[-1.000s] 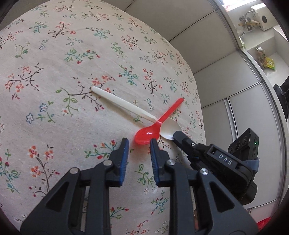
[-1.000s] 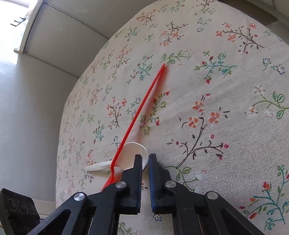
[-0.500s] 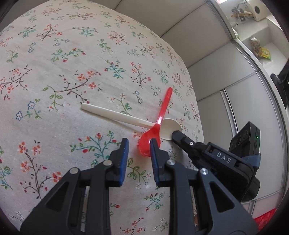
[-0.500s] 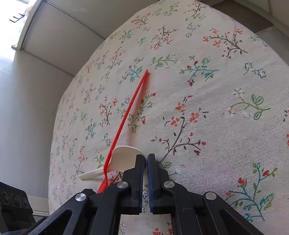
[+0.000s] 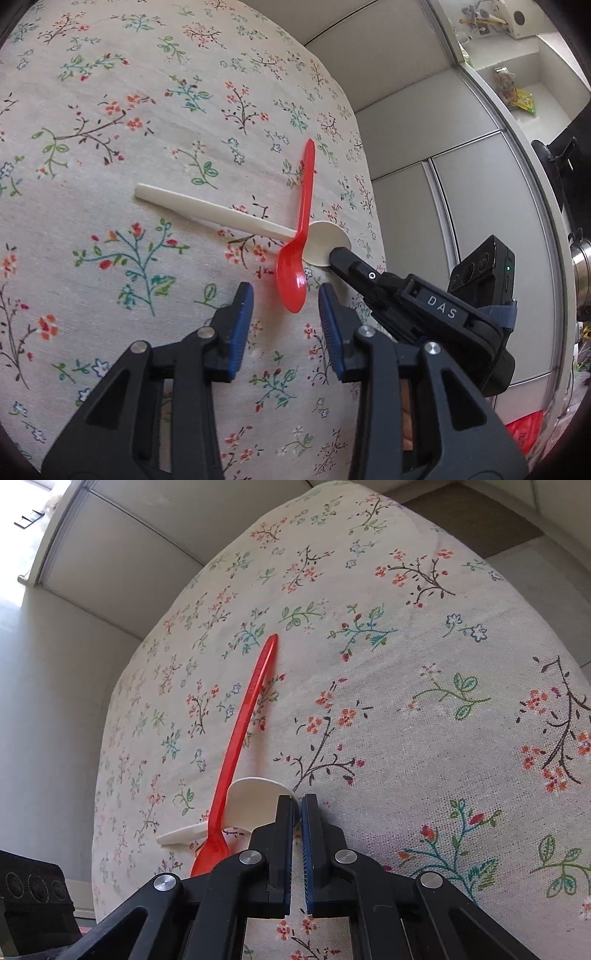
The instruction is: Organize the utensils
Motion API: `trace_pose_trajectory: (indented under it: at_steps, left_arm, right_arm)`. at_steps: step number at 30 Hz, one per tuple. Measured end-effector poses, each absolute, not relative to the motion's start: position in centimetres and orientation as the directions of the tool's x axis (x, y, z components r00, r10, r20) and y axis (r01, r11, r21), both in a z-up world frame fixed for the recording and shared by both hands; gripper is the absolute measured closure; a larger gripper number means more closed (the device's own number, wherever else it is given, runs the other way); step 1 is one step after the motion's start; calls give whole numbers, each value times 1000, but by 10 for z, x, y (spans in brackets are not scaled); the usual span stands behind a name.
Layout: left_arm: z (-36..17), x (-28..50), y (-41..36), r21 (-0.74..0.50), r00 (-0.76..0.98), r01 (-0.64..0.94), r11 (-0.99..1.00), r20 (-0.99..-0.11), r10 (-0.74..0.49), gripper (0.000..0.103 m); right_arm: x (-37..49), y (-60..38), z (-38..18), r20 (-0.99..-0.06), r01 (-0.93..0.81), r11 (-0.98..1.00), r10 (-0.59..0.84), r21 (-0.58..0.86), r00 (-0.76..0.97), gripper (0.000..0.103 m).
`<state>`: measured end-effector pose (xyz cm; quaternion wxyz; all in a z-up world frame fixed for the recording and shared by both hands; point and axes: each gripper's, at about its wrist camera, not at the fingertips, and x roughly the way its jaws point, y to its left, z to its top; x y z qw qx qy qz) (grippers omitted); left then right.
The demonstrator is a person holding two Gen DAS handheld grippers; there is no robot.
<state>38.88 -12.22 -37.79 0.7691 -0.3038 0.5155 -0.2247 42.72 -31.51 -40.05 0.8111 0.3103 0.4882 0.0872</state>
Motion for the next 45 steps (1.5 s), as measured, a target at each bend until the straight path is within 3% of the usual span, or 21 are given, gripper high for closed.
trace_pose_trajectory:
  at_steps: [1,3,6,9,12,17,31,45]
  left_arm:
    - [-378,389,-124,-698,371,30,716,-657,-656,72]
    - [-378,391,-128,-687,372,34,726,-665,-648,93]
    - [-374,391,-133,-640,392,52,766,-693,-605,99]
    - [-364,388,-135,-567,430,72,821,-725,-538,99]
    - [-345,378,-141,-417,488,128,900,-764,-423,99]
    - [-307,352,-147,-231,583,208,950,-751,-310,100]
    - [-204,261,-141,24,732,313,949,-643,-225,100]
    - [-133,163,-73,298,804,379,876,-575,-152,100]
  right_arm:
    - [427,-315,-401,-738,161,792,445,589,508,99]
    - [427,-316,-401,-737,159,792,447,589,507,99]
    - [427,-316,-401,-738,159,793,445,588,507,99]
    - [424,-318,-398,-744,164,799,433,578,509,99]
    - [419,-322,-391,-754,173,813,406,556,516,99]
    - [399,-326,-358,-747,167,838,351,519,565,101]
    - [307,-310,-240,-686,121,952,111,281,719,101]
    - [225,-284,-162,-533,13,978,102,208,840,101]
